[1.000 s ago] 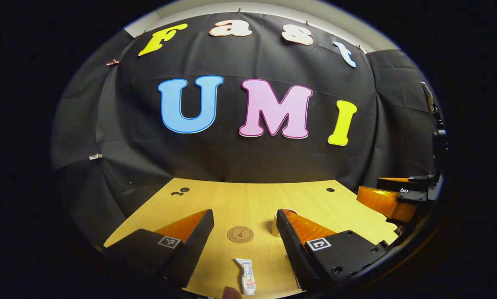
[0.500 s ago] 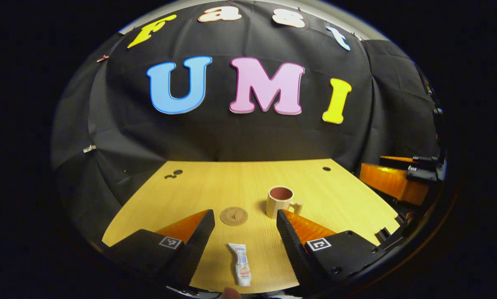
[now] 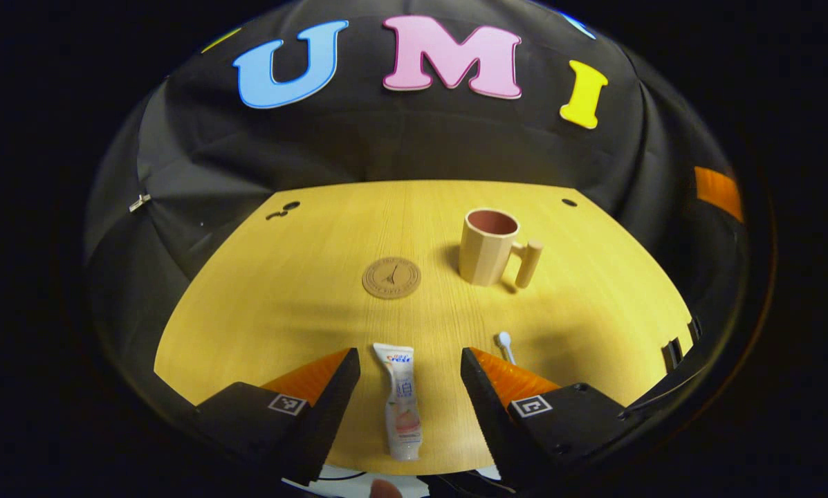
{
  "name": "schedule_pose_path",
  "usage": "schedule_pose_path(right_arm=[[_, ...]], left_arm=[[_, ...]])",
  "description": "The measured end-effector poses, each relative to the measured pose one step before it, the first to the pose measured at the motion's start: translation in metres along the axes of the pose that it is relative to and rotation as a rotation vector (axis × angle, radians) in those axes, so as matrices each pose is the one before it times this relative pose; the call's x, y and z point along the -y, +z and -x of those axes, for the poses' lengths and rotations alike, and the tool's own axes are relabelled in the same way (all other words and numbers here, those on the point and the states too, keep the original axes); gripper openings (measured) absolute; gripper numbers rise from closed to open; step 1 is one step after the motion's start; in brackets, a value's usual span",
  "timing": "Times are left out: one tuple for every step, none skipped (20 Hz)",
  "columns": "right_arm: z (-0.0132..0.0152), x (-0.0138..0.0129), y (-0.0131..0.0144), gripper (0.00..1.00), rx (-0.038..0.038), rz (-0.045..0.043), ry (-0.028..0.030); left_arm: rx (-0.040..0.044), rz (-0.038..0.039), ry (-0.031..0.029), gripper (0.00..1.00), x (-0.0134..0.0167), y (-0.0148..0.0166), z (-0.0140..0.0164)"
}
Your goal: Put the toothbrush and toothpaste on the desktop into the cup, then pick up the cup and place it on the coaster on the desktop.
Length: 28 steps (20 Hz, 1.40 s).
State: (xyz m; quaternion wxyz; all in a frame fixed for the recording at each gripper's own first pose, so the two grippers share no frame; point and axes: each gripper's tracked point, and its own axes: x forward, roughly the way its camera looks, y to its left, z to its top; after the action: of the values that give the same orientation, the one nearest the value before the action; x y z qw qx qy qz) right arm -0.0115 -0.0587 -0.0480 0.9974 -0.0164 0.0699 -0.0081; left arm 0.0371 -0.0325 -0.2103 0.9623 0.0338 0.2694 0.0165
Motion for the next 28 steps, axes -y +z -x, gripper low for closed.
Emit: schedule_pose_path(right_arm=[[0.0006, 0.00417, -0.00143, 0.98, -0.00647, 0.00292, -0.00122], [-0.00003, 0.00497, -0.0013, 0.98, -0.00523, 0.0036, -0.00369], [0.0004, 0.00408, -0.00095, 0.98, -0.00408, 0.00449, -0.00315], [0.00009, 0.00568, -0.00248, 0.98, -0.00503, 0.00501, -0.0035], [-0.00086, 0.00556, -0.00066, 0.98, -0.0052, 0.00488, -0.0024], [-0.00232, 0.00471, -0.00229, 0.98, -0.00628, 0.00208, -0.00168], [-0.00155, 0.00511, -0.00118, 0.98, -0.0056, -0.00195, -0.00127], [-0.00139, 0.00495, -0.00234, 0.98, -0.00628, -0.00463, -0.00108], [-0.00255, 0.00379, -0.00092, 0.98, -0.00467, -0.00459, -0.00127], [-0.00228, 0.00381, -0.0001, 0.98, -0.00355, -0.00375, -0.00156], [-0.00147, 0.00262, 0.00003, 0.98, 0.00005, -0.00205, -0.00086], [-0.0013, 0.00308, -0.0008, 0.98, 0.00086, -0.00081, 0.00144], [-0.00155, 0.00238, -0.00148, 0.98, -0.00088, -0.00019, 0.00024], [-0.00135, 0.00166, -0.00083, 0.98, -0.00384, -0.00099, 0.00239], [-0.00218, 0.0013, -0.00092, 0.98, -0.00353, -0.00198, 0.00306], [-0.00206, 0.00117, -0.00051, 0.98, -0.00433, -0.00195, 0.00263], [-0.00232, 0.00061, 0.00007, 0.98, -0.00355, -0.00067, 0.00272], [-0.00106, 0.00132, -0.00018, 0.98, -0.00303, 0.00152, -0.00001], [-0.00133, 0.00048, 0.00044, 0.98, -0.00223, 0.00199, 0.0005], [-0.00232, 0.00001, 0.00087, 0.98, -0.00213, 0.00223, -0.00033], [-0.00132, 0.00027, 0.00006, 0.98, -0.0011, 0.0008, 0.00014], [0.00074, -0.00183, 0.00133, 0.98, 0.00298, -0.00108, -0.00121], [0.00078, -0.00142, 0.00033, 0.98, -0.00017, -0.0033, -0.00071], [0.001, -0.00205, -0.00037, 0.98, -0.00163, -0.00361, -0.00114], [0.00016, -0.00206, 0.00041, 0.98, -0.00151, -0.00344, -0.00314], [0.00193, -0.0027, -0.00102, 0.98, -0.00138, -0.00435, -0.00303], [0.00232, -0.00353, -0.0006, 0.98, -0.00056, -0.00385, -0.00305], [0.00136, -0.00267, -0.00024, 0.98, -0.00156, -0.00349, -0.00456]], left_arm=[[-0.02274, 0.00496, 0.00495, 0.92, -0.00004, -0.0069, -0.00566], [-0.02579, 0.00727, 0.00811, 0.91, -0.00137, -0.00902, -0.00663], [-0.02336, 0.0085, 0.01031, 0.9, -0.0012, -0.00687, -0.00627], [-0.02129, 0.00803, 0.00916, 0.89, -0.00196, -0.00745, -0.00735], [-0.01847, 0.00696, 0.00828, 0.89, -0.00134, -0.00361, -0.00485], [-0.01507, 0.00336, 0.00991, 0.88, -0.00151, -0.00475, -0.00601], [-0.01047, 0.00027, 0.00978, 0.88, -0.00156, -0.00112, -0.00521], [-0.00771, -0.00275, 0.00899, 0.87, -0.00133, -0.00145, -0.00475], [-0.00993, -0.00432, 0.00681, 0.84, -0.00109, -0.00021, -0.00307], [-0.01223, -0.00335, 0.00515, 0.87, -0.00063, -0.00217, -0.00269], [-0.01178, -0.00324, 0.00052, 0.86, 0.00059, -0.00122, -0.00137], [-0.00876, -0.00457, 0.00162, 0.85, 0.00044, -0.00321, -0.00275], [-0.00986, -0.00673, 0.00142, 0.84, 0.00106, -0.00232, -0.00261], [-0.01025, -0.00714, -0.00281, 0.8, 0.00221, -0.0023, -0.00194], [-0.00492, -0.00758, -0.00161, 0.81, 0.00149, -0.00047, -0.00134], [0.00566, -0.00845, 0.006, 0.81, -0.00059, 0.00021, -0.00113], [0.00381, -0.009, 0.00273, 0.81, 0.00038, 0.00207, -0.00076], [-0.00014, -0.01081, 0.00036, 0.78, 0.00036, -0.00076, -0.00136], [0.00101, -0.01048, -0.00212, 0.78, -0.00004, 0.00071, -0.0008], [-0.00465, -0.00131, -0.00271, 0.77, 0.00056, -0.00126, 0.00039], [-0.00014, 0.01116, -0.00729, 0.77, 0.0008, -0.00027, -0.00083], [-0.00165, 0.01775, -0.01635, 0.77, 0.00174, -0.00007, -0.00064], [-0.00524, 0.02906, -0.01872, 0.75, 0.0013, -0.00059, -0.00122], [-0.00426, 0.02804, -0.00831, 0.67, -0.00233, -0.00173, 0.00038], [0.00335, 0.00506, 0.00693, 0.65, -0.00456, 0.00198, 0.00078], [0.00034, -0.00235, 0.00126, 0.58, -0.00538, 0.00108, -0.00327], [0.00366, -0.00587, -0.01076, 0.51, 0.00023, 0.00129, -0.00171], [0.00224, -0.0172, -0.00837, 0.44, -0.00018, -0.00105, -0.00001]])
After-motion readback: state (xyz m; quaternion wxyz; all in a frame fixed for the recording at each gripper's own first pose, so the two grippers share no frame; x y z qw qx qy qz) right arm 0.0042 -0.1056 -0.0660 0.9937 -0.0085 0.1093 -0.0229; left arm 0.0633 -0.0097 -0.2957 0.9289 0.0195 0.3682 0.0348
